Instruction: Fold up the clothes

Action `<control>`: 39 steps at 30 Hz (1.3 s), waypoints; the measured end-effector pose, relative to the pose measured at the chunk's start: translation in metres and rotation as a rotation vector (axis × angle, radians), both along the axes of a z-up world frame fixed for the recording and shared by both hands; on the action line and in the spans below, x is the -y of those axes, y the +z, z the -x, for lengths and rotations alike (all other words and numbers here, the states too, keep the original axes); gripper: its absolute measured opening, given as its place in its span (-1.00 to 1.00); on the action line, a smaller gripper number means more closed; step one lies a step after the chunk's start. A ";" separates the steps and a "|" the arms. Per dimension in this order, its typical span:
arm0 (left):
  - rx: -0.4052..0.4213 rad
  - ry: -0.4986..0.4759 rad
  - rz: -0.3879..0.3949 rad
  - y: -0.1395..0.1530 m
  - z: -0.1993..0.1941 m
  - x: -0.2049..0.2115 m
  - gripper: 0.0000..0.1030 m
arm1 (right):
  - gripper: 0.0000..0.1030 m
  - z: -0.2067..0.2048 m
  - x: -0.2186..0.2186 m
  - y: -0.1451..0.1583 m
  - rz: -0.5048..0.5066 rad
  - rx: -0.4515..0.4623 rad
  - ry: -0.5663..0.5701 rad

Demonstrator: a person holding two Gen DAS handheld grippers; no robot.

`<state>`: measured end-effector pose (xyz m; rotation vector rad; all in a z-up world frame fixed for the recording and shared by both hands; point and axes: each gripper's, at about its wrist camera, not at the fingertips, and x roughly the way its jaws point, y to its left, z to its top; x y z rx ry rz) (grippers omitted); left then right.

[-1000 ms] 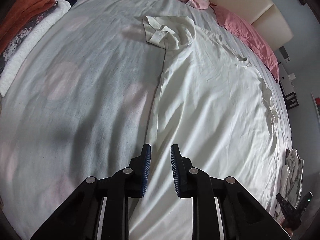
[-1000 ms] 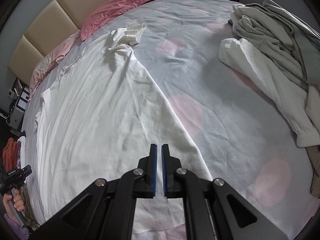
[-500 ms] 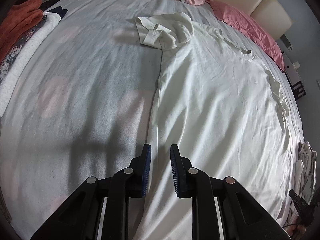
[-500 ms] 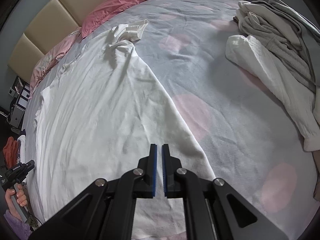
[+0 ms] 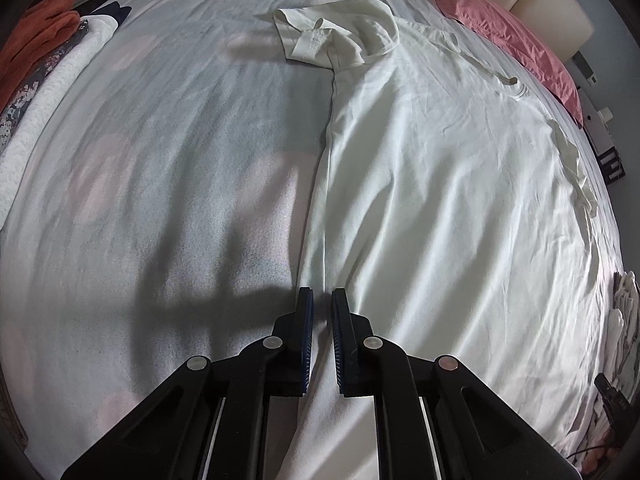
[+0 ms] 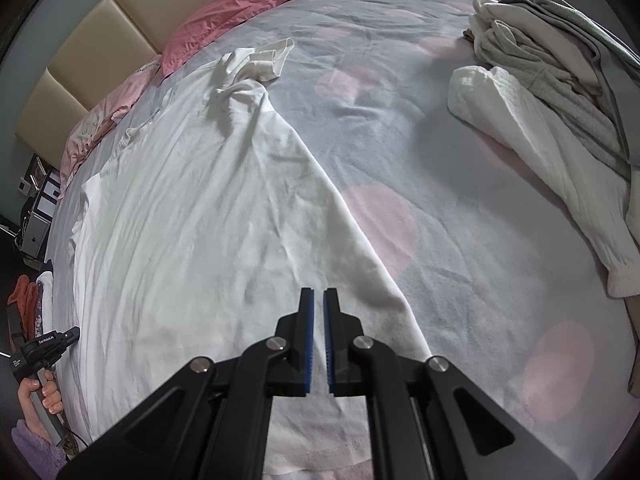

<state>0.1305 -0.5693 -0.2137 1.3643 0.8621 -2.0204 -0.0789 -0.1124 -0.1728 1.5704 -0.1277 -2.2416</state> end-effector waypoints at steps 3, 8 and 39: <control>0.011 0.004 -0.004 -0.004 0.003 0.001 -0.78 | -0.88 0.000 -0.001 0.000 -0.002 0.003 -0.003; 0.022 0.009 0.032 -0.004 0.006 0.001 -0.90 | -0.88 0.001 -0.002 -0.002 -0.006 0.010 -0.008; 0.002 0.004 -0.018 0.026 -0.037 -0.015 -0.37 | -0.88 0.003 -0.007 -0.008 0.006 0.028 -0.024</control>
